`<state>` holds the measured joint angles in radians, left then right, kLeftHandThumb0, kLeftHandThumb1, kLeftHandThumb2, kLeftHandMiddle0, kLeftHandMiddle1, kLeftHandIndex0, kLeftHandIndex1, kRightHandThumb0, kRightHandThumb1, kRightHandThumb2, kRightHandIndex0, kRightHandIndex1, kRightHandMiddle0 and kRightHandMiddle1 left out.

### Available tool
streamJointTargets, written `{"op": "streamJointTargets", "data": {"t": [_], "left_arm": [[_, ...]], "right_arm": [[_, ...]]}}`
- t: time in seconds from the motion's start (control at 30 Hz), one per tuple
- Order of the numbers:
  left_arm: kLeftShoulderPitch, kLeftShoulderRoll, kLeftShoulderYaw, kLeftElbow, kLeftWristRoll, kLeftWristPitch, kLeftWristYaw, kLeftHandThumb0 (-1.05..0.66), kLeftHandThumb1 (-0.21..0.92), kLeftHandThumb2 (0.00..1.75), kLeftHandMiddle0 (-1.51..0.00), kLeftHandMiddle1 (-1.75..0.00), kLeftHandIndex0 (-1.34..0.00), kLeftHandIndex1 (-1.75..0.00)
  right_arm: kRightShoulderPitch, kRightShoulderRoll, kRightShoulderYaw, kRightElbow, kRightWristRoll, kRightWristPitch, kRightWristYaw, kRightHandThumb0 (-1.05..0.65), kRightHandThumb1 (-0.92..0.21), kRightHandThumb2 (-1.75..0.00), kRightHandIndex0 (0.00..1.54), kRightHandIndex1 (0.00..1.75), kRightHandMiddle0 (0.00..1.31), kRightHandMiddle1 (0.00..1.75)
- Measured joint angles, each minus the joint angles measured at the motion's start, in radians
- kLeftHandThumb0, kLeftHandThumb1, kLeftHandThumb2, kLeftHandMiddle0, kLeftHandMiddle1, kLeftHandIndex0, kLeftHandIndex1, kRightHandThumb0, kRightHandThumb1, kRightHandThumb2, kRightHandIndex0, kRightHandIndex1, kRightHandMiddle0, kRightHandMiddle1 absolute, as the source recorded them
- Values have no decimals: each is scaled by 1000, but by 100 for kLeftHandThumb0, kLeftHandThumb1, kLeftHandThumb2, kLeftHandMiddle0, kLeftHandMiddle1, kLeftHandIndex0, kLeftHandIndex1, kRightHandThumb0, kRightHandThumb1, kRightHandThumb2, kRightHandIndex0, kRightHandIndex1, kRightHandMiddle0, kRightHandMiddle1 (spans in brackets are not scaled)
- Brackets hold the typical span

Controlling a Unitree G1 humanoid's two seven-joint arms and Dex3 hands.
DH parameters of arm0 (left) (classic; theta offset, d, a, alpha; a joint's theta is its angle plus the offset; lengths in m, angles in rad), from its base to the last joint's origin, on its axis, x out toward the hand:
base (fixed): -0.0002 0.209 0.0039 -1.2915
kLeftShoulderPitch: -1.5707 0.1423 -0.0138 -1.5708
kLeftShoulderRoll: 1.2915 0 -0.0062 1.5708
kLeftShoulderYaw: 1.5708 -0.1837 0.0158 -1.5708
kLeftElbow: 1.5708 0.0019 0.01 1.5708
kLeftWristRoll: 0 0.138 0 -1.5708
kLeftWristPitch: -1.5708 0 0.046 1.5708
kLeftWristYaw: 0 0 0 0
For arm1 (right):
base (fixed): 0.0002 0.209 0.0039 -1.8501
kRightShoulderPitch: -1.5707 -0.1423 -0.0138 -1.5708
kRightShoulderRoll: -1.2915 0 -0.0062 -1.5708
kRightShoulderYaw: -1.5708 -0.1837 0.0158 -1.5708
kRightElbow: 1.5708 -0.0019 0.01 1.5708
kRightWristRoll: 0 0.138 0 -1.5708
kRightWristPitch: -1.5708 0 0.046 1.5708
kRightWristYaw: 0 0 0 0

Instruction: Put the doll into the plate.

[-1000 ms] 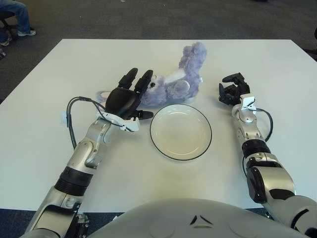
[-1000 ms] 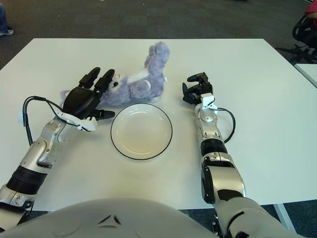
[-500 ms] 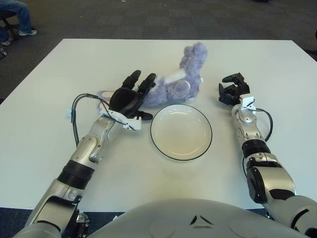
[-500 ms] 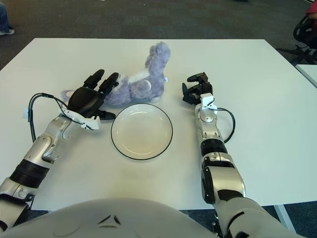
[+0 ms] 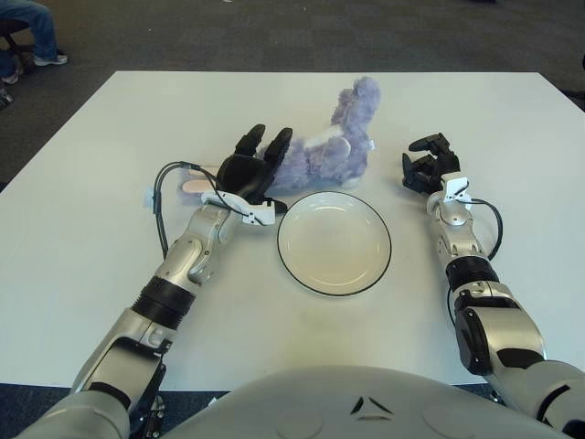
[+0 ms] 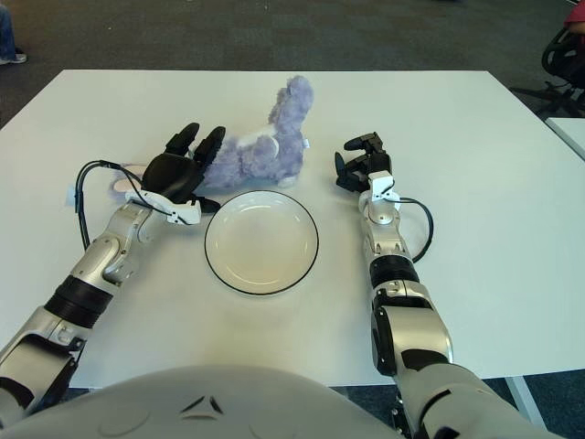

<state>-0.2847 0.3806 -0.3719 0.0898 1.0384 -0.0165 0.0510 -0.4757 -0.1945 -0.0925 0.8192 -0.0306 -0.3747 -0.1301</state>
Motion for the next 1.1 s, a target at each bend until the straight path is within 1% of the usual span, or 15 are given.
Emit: {"op": "streamJointTargets", "data": {"t": [0.23, 0.4, 0.67, 0.93, 1.1], "left_arm": [[-24, 0, -21, 55, 24, 7, 79, -62, 45, 69, -15, -4, 0, 0], [-42, -10, -30, 100, 21, 5, 133, -59, 42, 74, -16, -4, 0, 0], [-66, -29, -41, 152, 7, -2, 194, -64, 44, 75, -15, -3, 0, 0], [-76, -33, -50, 180, 0, -11, 236, -66, 45, 73, -18, -4, 0, 0], [-88, -35, -58, 196, -6, -21, 271, -69, 49, 68, -21, -6, 0, 0]], "right_arm": [[0, 1, 0, -1, 1, 1, 0, -1, -53, -98, 57, 159, 29, 163], [0, 1, 0, -3, 1, 1, 0, -1, -53, -98, 57, 160, 29, 163], [0, 1, 0, -4, 1, 3, 0, -1, -54, -98, 57, 160, 29, 162], [0, 1, 0, -4, 1, 3, 0, -1, -56, -95, 56, 161, 28, 161], [0, 1, 0, -2, 1, 3, 0, -1, -56, -95, 56, 160, 28, 161]]}}
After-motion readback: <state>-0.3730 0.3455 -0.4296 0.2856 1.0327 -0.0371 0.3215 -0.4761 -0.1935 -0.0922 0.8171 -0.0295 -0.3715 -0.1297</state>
